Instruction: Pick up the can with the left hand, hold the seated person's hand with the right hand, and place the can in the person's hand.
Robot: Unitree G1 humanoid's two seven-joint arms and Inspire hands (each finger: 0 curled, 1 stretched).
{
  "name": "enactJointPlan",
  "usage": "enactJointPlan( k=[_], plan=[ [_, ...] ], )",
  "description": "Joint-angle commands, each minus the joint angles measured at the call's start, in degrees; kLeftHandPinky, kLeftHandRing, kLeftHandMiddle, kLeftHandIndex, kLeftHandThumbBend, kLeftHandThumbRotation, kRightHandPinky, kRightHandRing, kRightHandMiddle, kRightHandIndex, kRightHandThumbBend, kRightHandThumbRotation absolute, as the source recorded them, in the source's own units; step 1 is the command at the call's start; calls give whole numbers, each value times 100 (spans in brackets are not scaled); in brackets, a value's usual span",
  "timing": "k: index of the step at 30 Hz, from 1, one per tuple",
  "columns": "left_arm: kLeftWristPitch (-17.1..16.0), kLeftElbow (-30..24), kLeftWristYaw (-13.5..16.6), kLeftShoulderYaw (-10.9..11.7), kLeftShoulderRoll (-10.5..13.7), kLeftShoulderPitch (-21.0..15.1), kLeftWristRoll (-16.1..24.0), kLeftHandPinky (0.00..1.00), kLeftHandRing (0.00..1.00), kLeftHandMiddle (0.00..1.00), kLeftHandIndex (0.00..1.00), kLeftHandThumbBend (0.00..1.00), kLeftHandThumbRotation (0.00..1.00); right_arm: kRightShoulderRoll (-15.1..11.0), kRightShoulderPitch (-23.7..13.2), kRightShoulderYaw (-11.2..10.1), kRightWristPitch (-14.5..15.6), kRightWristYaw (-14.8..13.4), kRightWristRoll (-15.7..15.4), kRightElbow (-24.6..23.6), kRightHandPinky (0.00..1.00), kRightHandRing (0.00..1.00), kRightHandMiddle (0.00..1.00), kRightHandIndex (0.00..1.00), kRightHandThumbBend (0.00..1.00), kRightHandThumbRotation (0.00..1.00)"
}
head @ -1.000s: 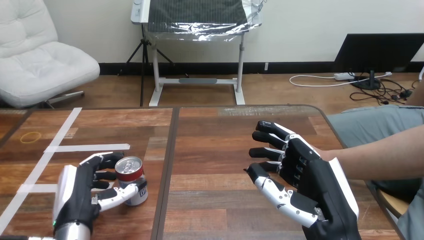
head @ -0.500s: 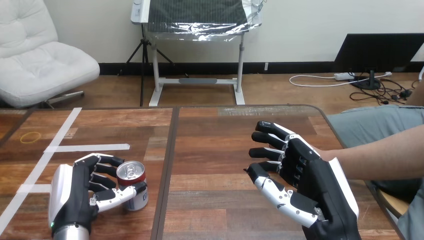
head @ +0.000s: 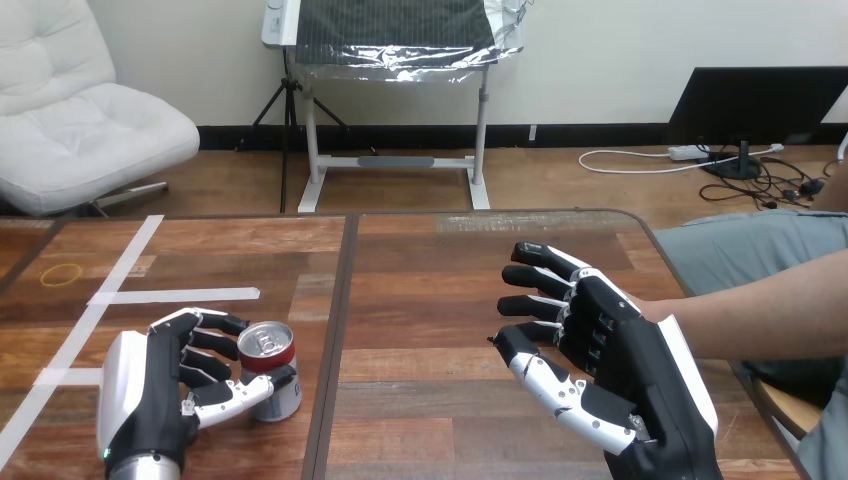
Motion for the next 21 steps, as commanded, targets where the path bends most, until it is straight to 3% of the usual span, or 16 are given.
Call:
enactJointPlan(
  k=[1, 8, 21],
  plan=[
    [-237, 135, 110, -66, 17, -345, 88, 42, 45, 49, 54, 67, 0, 123, -254, -73, -118, -27, 96, -194, 64, 71, 77, 79, 46, 0],
    [-418, 282, 124, -44, 8, -391, 19, 42, 45, 49, 54, 66, 0, 129, -271, -78, -160, -30, 90, -158, 63, 70, 77, 79, 46, 0],
    [-461, 351, 132, -71, 17, -420, 67, 41, 45, 49, 54, 66, 0, 130, -246, -69, -92, -38, 94, -212, 63, 70, 76, 78, 46, 0]
  ],
)
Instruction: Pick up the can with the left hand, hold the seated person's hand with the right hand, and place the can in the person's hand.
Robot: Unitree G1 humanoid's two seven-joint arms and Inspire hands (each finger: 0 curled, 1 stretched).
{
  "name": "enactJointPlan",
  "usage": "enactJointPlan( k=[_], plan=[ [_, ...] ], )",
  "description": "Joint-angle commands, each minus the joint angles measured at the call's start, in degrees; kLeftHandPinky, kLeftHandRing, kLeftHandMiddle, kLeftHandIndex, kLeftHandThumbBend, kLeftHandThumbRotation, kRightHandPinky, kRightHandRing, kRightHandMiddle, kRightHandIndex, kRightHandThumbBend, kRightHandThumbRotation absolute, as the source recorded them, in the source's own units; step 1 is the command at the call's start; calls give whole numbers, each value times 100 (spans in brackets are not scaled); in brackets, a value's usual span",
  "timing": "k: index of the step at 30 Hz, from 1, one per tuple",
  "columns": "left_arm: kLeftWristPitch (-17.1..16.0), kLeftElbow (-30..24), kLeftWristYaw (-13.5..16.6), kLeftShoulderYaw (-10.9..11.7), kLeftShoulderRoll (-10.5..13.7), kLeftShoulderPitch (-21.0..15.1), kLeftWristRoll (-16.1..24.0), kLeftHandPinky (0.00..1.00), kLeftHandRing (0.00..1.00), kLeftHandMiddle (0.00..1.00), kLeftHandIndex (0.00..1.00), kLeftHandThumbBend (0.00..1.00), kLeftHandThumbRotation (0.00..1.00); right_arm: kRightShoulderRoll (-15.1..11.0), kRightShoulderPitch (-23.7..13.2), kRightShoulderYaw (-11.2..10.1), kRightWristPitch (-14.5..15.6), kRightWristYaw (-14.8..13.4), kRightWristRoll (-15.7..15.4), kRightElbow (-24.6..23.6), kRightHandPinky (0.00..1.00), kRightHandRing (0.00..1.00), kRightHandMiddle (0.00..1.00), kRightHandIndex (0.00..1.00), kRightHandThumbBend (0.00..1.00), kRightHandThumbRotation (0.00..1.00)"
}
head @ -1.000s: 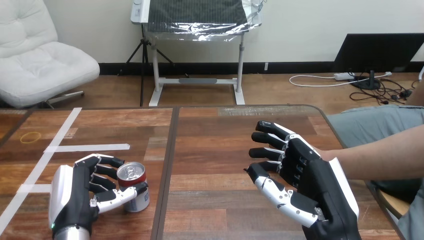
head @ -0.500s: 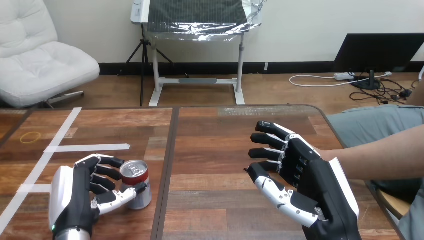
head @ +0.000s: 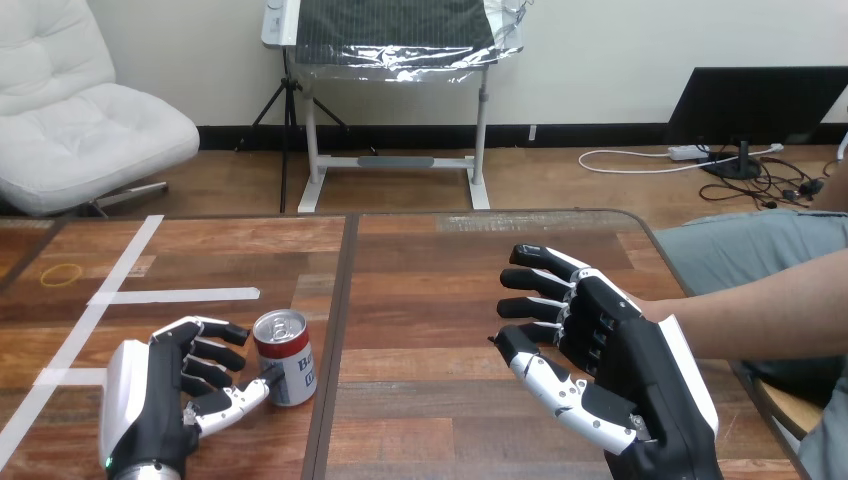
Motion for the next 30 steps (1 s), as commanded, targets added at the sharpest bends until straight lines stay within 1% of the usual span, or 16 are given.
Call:
enactJointPlan(
  k=[1, 6, 11, 23, 26, 30],
  plan=[
    [-198, 10, 47, -71, 22, -395, 65, 41, 45, 49, 54, 66, 0, 127, -244, -66, -82, -39, 79, -217, 63, 70, 76, 78, 46, 0],
    [-293, 48, 59, -74, 24, -399, 52, 41, 45, 49, 54, 66, 0, 139, -236, -62, -73, -45, 93, -218, 63, 71, 76, 77, 46, 0],
    [-312, 52, 63, -62, 10, -399, 44, 40, 44, 48, 53, 66, 0, 140, -229, -60, -73, -43, 111, -217, 63, 71, 77, 77, 46, 0],
    [-537, 140, 133, -19, -25, -402, -7, 40, 44, 49, 54, 65, 0, 141, -231, -57, -84, -54, 137, -202, 63, 71, 76, 76, 46, 0],
    [-658, 185, 135, -9, -16, -407, -33, 41, 44, 49, 54, 65, 0, 141, -240, -54, -86, -55, 139, -193, 63, 71, 76, 76, 46, 0],
    [-680, 170, 133, -10, -5, -401, -19, 41, 45, 49, 54, 65, 0, 136, -246, -55, -97, -47, 152, -184, 63, 71, 76, 76, 46, 0]
  ],
)
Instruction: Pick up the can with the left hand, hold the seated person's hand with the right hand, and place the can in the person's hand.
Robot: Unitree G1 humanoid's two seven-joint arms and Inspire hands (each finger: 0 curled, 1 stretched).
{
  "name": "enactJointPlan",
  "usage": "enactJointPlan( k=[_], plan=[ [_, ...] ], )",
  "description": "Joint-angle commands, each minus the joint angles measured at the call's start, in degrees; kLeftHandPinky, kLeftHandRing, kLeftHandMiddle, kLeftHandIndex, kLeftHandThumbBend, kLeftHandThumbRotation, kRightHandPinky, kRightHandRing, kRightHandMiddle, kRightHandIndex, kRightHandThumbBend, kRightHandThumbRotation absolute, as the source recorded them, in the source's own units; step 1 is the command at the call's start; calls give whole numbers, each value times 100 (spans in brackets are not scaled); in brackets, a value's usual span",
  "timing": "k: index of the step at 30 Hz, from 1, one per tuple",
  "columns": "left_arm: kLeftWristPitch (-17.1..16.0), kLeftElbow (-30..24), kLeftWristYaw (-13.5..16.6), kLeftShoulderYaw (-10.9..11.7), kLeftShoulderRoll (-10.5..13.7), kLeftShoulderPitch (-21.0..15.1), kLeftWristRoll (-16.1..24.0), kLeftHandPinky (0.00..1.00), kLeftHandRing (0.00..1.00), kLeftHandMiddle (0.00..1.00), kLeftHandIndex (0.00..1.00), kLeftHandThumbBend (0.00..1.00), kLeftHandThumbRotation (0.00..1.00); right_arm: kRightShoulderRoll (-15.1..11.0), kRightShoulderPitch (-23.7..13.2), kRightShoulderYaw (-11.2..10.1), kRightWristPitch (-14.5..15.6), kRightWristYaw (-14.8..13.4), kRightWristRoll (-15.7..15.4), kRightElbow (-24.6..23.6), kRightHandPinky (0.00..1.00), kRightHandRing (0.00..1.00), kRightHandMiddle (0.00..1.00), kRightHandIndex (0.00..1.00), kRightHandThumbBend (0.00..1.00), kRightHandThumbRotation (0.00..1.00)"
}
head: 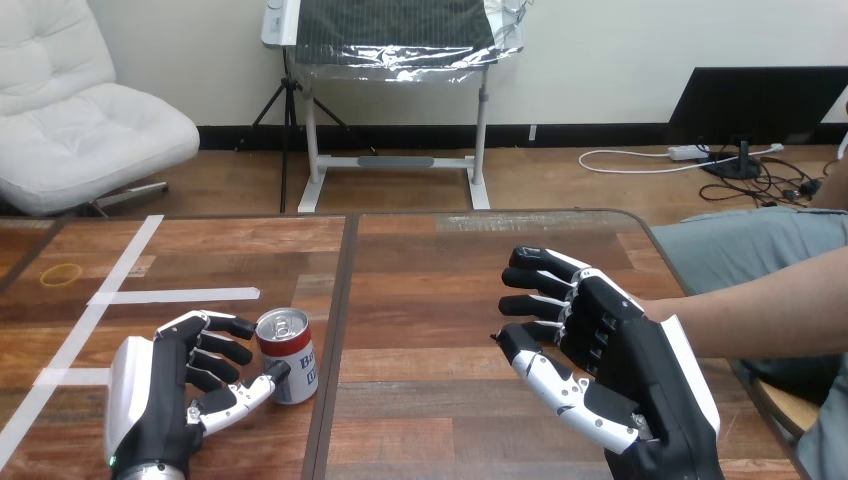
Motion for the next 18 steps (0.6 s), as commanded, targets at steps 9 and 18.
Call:
enactJointPlan(
  k=[9, 18],
  plan=[
    [-147, -104, -30, -9, 18, -364, -28, 41, 45, 50, 55, 65, 0, 134, -263, -44, -149, -18, 71, -154, 63, 70, 75, 76, 46, 0],
    [120, -301, -261, -3, 6, -334, -87, 51, 56, 60, 63, 70, 1, 133, -259, -30, -149, -27, 39, -148, 63, 70, 75, 76, 46, 0]
  ],
)
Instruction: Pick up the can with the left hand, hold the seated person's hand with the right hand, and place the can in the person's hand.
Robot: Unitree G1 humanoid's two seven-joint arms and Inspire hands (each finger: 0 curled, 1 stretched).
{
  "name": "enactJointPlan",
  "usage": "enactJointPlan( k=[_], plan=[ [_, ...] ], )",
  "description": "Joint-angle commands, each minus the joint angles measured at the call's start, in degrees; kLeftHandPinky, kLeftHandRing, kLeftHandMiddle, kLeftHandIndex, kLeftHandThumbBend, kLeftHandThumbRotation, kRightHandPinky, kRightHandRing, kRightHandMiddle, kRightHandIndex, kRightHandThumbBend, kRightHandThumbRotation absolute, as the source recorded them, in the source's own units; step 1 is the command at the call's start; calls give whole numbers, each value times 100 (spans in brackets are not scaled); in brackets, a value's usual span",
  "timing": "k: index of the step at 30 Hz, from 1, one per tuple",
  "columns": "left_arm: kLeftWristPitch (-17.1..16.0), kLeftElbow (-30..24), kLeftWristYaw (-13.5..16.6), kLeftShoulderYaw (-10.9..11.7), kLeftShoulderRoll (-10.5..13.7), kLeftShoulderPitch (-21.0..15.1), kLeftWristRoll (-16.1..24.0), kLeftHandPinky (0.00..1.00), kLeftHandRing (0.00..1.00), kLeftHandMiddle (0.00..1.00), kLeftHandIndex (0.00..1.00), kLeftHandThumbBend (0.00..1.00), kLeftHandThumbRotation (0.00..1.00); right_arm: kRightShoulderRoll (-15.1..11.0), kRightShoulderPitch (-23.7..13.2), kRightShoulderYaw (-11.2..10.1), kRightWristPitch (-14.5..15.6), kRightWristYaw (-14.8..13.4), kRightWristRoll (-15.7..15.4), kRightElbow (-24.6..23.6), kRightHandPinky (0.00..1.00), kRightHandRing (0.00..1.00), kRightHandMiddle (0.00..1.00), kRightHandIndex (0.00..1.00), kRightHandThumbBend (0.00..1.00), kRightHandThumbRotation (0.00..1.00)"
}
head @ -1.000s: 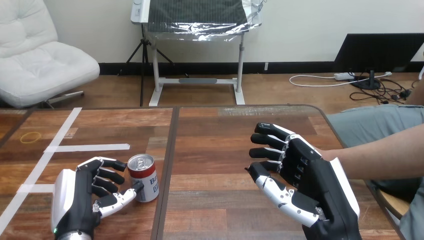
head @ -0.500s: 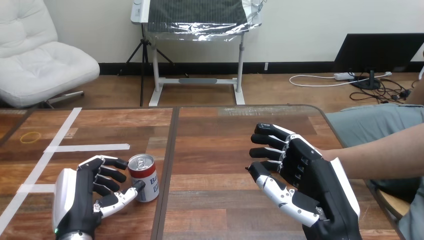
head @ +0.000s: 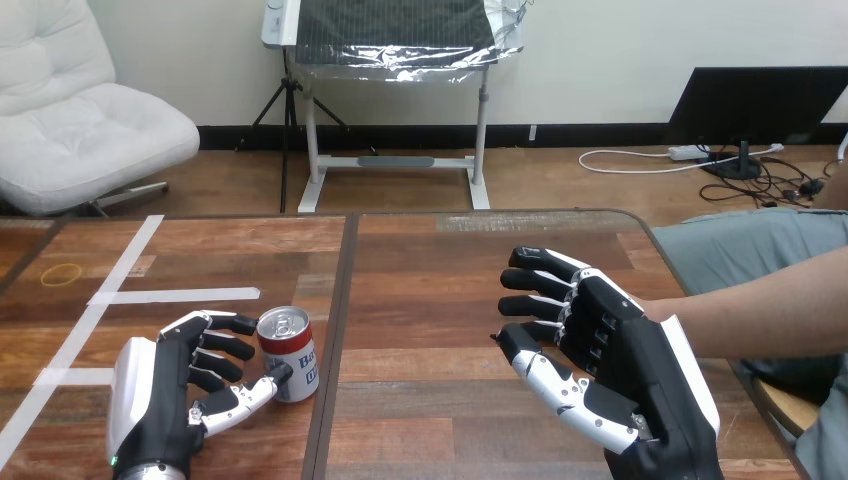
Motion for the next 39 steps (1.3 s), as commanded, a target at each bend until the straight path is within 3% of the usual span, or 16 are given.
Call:
enactJointPlan(
  k=[1, 8, 12, 21, 26, 39],
  plan=[
    [162, -335, -173, -9, 4, -331, -77, 54, 59, 62, 65, 71, 3, 132, -262, -34, -150, -23, 33, -144, 63, 70, 75, 76, 46, 0],
    [631, -605, -358, -35, 14, -305, -7, 67, 71, 73, 76, 81, 16, 131, -269, -30, -163, -31, 3, -124, 63, 70, 75, 76, 46, 0],
    [1070, -819, -429, -94, 54, -307, 204, 71, 75, 77, 80, 86, 23, 134, -277, -31, -166, -37, -7, -108, 63, 70, 74, 76, 46, 0],
    [1762, -1088, -659, -191, 122, -413, 513, 70, 77, 83, 87, 93, 40, 134, -290, -29, -164, -32, -8, -96, 62, 69, 74, 76, 47, 0],
    [1971, -1138, -817, -225, 166, -489, 530, 68, 78, 84, 88, 95, 43, 126, -297, -23, -149, -36, -36, -113, 62, 69, 74, 77, 47, 0],
    [1943, -1060, -1558, -125, 346, -698, 60, 77, 84, 88, 91, 94, 45, 128, -303, -25, -171, -33, -22, -101, 62, 69, 74, 77, 47, 0]
  ],
)
